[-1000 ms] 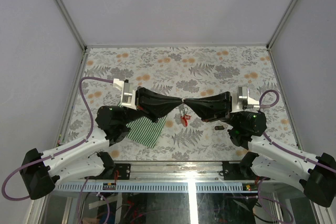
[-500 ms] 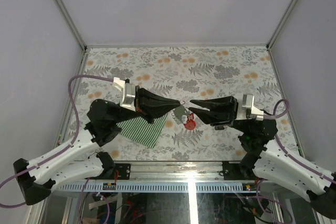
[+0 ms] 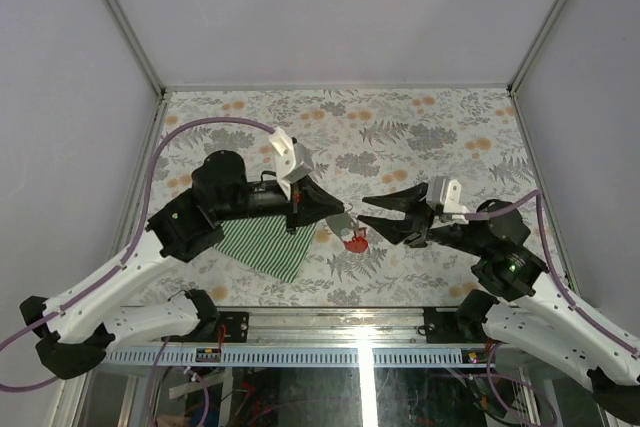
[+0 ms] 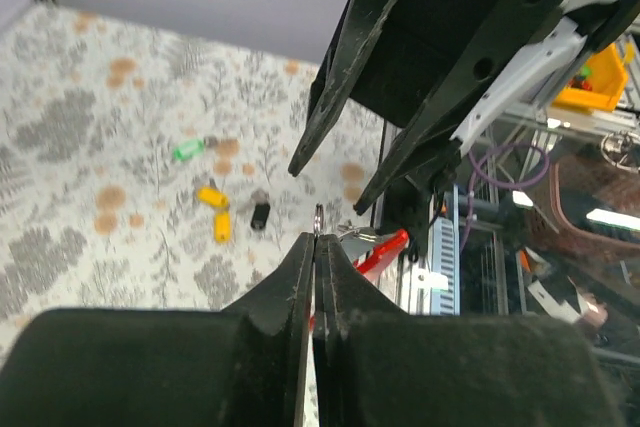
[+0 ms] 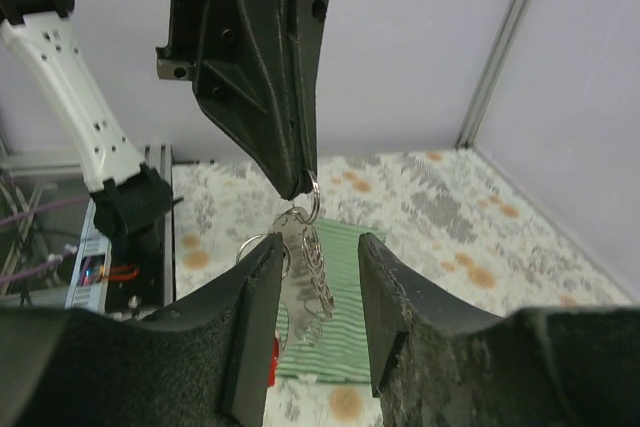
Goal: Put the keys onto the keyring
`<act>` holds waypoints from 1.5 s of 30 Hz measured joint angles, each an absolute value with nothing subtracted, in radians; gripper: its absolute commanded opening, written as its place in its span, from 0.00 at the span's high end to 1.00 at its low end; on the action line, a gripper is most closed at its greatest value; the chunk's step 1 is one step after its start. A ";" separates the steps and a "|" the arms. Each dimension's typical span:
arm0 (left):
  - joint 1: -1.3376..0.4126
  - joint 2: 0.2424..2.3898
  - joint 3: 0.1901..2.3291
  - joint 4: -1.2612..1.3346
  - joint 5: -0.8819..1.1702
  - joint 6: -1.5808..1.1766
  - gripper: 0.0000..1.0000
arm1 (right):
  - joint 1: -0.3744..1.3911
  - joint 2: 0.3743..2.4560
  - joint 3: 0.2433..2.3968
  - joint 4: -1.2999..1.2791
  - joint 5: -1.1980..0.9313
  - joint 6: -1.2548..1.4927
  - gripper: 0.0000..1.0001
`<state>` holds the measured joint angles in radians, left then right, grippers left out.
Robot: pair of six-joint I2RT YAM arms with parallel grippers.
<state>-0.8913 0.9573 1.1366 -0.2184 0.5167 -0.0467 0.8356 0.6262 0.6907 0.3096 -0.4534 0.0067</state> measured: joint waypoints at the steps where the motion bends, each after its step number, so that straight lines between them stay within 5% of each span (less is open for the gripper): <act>1: -0.891 0.970 1.145 -0.250 0.518 -0.043 1.00 | 0.836 0.626 0.691 0.287 -0.454 0.002 0.60; 23: -0.904 1.071 1.234 -0.566 0.619 0.244 1.00 | 0.836 0.763 0.924 -0.137 -0.587 -0.042 0.58; 45: -0.940 1.095 1.264 -0.638 0.661 0.368 1.00 | 0.837 0.855 0.947 -0.212 -0.749 -0.034 0.65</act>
